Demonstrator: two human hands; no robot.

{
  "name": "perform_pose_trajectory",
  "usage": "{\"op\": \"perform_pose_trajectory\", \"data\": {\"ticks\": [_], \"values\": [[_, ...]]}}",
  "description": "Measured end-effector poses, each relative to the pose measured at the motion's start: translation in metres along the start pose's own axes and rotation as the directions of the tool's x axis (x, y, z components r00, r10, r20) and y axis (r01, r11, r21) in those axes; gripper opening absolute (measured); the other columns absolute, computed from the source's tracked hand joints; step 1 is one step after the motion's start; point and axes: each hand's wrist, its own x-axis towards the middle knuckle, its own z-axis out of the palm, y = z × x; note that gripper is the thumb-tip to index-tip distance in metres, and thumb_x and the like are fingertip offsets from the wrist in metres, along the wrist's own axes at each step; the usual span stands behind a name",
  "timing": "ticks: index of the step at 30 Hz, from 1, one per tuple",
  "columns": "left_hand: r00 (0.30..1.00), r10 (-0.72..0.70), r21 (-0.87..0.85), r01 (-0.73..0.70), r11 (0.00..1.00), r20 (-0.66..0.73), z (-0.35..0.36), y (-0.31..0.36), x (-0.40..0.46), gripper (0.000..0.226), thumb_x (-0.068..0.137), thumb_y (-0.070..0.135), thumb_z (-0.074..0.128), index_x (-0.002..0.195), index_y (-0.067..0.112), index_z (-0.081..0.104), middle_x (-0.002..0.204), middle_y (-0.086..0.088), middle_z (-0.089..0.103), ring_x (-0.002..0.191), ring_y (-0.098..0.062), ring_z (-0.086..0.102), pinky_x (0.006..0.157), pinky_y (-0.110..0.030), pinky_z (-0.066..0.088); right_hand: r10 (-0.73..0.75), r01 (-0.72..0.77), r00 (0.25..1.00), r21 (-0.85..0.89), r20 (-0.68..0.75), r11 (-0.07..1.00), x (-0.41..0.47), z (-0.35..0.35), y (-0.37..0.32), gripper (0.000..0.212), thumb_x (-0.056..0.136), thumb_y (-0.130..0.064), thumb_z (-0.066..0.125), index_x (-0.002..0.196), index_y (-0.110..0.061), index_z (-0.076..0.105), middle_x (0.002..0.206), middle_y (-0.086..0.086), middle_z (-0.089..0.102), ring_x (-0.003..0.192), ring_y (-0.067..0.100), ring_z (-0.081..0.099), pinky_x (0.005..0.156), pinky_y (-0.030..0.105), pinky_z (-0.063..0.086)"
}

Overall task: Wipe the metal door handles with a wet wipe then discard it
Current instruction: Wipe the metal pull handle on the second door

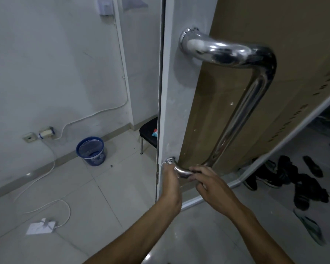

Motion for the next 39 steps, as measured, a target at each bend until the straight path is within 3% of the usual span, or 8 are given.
{"op": "perform_pose_trajectory", "data": {"ticks": [4,11,15,24,27,30,34,39], "values": [[0.983,-0.179,-0.203,0.185,0.962,0.047,-0.012,0.032,0.006,0.033,0.093,0.028,0.042,0.101,0.002,0.06,0.067,-0.008,0.069,0.056,-0.018,0.067,0.049,-0.022,0.051,-0.002,0.002,1.0,0.01,0.02,1.0,0.001,0.001,0.004,0.035,0.083,0.008,0.054,0.102,-0.015,0.073,0.13,0.0,0.058,0.12,0.011,0.047,0.094,0.014,0.034],[0.928,-0.318,-0.36,0.37,0.857,0.196,-0.023,0.02,0.013,0.064,0.087,0.046,0.036,0.126,-0.001,0.055,0.126,-0.025,0.059,0.105,-0.036,0.059,0.093,-0.043,0.047,0.001,0.003,0.999,0.095,-0.046,0.996,-0.005,-0.007,0.01,0.039,0.081,0.015,0.053,0.099,-0.014,0.073,0.123,-0.002,0.061,0.113,0.012,0.053,0.094,0.004,0.03],[0.917,-0.313,-0.474,0.395,0.787,0.245,-0.019,-0.004,0.009,0.058,0.089,0.04,0.035,0.127,0.002,0.056,0.127,-0.022,0.061,0.123,-0.034,0.053,0.107,-0.042,0.039,0.005,0.009,0.992,0.114,-0.122,0.993,-0.016,-0.016,0.016,0.04,0.081,0.015,0.051,0.098,-0.013,0.073,0.116,-0.003,0.063,0.109,0.009,0.054,0.092,0.007,0.035],[0.942,-0.297,-0.546,0.334,0.769,0.157,-0.019,-0.005,0.002,0.053,0.092,0.027,0.035,0.128,-0.008,0.05,0.13,-0.026,0.056,0.125,-0.039,0.05,0.112,-0.048,0.033,0.041,0.003,0.964,0.163,-0.263,0.987,-0.015,-0.021,0.024,0.036,0.079,0.004,0.044,0.092,-0.014,0.073,0.108,-0.006,0.066,0.102,0.001,0.057,0.087,0.008,0.038],[0.969,-0.224,-0.557,0.241,0.795,0.1,-0.019,-0.004,-0.001,0.041,0.092,0.025,0.036,0.118,-0.004,0.052,0.111,-0.02,0.062,0.115,-0.032,0.055,0.108,-0.041,0.039,0.042,0.007,0.963,0.182,-0.267,0.983,-0.014,-0.022,0.029,0.036,0.08,0.003,0.045,0.093,-0.015,0.073,0.108,-0.008,0.066,0.103,0.0,0.058,0.088,0.009,0.039],[0.996,-0.082,-0.477,0.085,0.875,0.025,-0.012,-0.009,-0.008,0.027,0.094,0.022,0.037,0.104,0.007,0.058,0.096,-0.009,0.06,0.102,-0.019,0.056,0.112,-0.034,0.035,0.047,0.004,0.965,0.191,-0.259,0.982,-0.013,-0.021,0.032,0.035,0.08,0.003,0.045,0.093,-0.015,0.073,0.107,-0.009,0.066,0.103,0.001,0.058,0.089,0.008,0.039],[0.986,0.143,-0.084,-0.149,0.985,-0.081,-0.006,-0.024,-0.019,0.041,0.103,0.036,0.04,0.141,0.022,0.047,0.14,0.007,0.051,0.131,-0.011,0.046,0.117,-0.033,0.028,0.026,0.02,0.964,0.17,-0.266,0.985,-0.01,-0.019,0.034,0.035,0.08,0.004,0.045,0.092,-0.013,0.073,0.104,-0.006,0.067,0.1,0.005,0.057,0.09,0.01,0.04],[0.818,0.513,0.526,-0.566,0.634,0.262,-0.011,-0.045,-0.02,0.045,0.102,0.025,0.028,0.146,0.026,0.019,0.15,0.025,0.016,0.141,0.005,0.015,0.111,-0.006,0.011,0.032,0.015,0.965,0.175,-0.26,0.984,-0.008,-0.019,0.037,0.036,0.08,0.003,0.044,0.093,-0.014,0.073,0.101,-0.005,0.068,0.098,0.008,0.058,0.089,0.012,0.041]]}}
